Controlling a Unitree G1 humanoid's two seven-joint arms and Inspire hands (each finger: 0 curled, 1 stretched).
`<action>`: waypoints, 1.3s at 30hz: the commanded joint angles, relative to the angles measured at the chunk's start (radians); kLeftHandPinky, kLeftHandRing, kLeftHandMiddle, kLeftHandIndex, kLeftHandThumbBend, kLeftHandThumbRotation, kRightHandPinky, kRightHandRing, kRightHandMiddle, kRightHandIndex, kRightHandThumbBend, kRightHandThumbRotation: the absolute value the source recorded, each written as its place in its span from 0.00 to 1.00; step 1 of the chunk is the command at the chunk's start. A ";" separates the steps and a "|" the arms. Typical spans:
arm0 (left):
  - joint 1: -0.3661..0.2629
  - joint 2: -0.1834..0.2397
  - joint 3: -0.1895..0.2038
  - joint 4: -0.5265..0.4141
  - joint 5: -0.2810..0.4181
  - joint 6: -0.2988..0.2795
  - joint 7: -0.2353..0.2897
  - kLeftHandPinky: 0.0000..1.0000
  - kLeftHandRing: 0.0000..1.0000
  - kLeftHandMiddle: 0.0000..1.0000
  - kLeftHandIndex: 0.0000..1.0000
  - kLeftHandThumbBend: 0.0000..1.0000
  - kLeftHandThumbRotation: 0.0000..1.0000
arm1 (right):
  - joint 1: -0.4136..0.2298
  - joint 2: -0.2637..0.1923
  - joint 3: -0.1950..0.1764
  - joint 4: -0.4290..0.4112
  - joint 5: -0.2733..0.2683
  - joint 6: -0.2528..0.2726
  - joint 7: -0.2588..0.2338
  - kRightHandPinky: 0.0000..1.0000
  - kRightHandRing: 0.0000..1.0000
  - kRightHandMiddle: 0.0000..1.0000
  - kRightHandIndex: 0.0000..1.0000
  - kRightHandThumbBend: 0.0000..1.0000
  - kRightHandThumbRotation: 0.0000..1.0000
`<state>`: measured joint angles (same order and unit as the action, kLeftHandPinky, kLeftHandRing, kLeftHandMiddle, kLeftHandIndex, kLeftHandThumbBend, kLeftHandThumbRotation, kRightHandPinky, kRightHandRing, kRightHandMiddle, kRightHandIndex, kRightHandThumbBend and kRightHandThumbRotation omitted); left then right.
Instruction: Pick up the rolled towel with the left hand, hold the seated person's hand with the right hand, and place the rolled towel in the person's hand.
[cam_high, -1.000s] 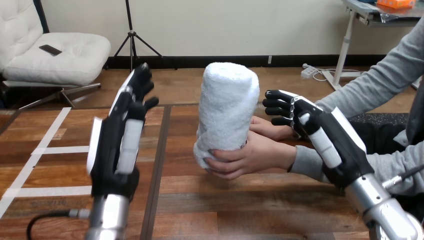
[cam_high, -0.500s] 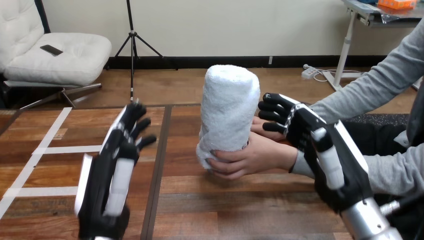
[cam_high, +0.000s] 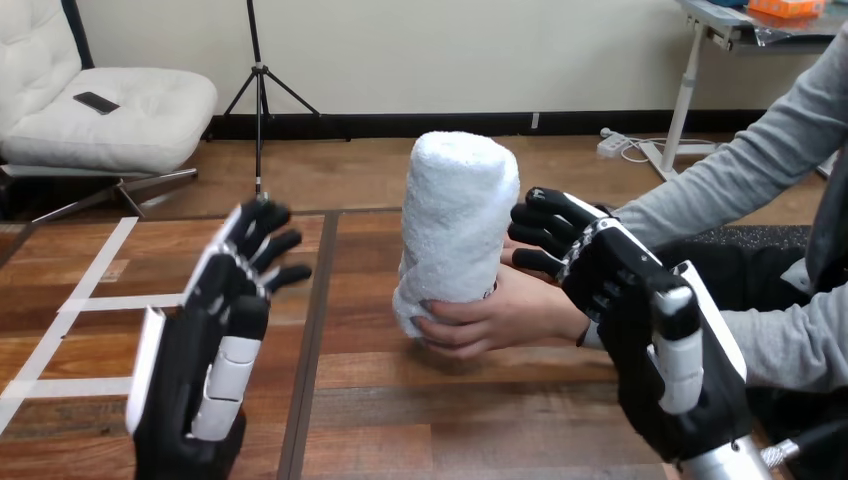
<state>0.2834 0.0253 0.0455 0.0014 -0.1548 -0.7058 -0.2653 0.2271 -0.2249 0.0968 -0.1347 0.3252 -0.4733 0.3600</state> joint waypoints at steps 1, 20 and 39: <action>0.045 -0.010 -0.049 -0.072 -0.020 -0.058 -0.018 0.68 0.80 0.83 0.86 0.75 0.85 | -0.022 0.031 0.011 -0.071 0.024 -0.002 0.018 0.82 0.86 0.86 0.84 0.90 1.00; 0.047 0.001 -0.065 -0.066 -0.042 -0.106 -0.040 0.74 0.81 0.84 0.85 0.74 0.84 | 0.021 0.071 0.019 -0.059 0.047 0.003 0.063 0.88 0.89 0.88 0.86 0.89 1.00; 0.009 0.011 -0.073 -0.068 -0.039 -0.096 -0.031 0.79 0.85 0.87 0.86 0.73 0.83 | 0.023 0.091 0.005 -0.053 0.057 0.017 0.074 0.90 0.90 0.89 0.87 0.89 1.00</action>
<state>0.2849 0.0552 -0.0064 -0.0493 -0.1916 -0.7965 -0.3039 0.2811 -0.1543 0.1179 -0.1719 0.3639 -0.4580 0.4328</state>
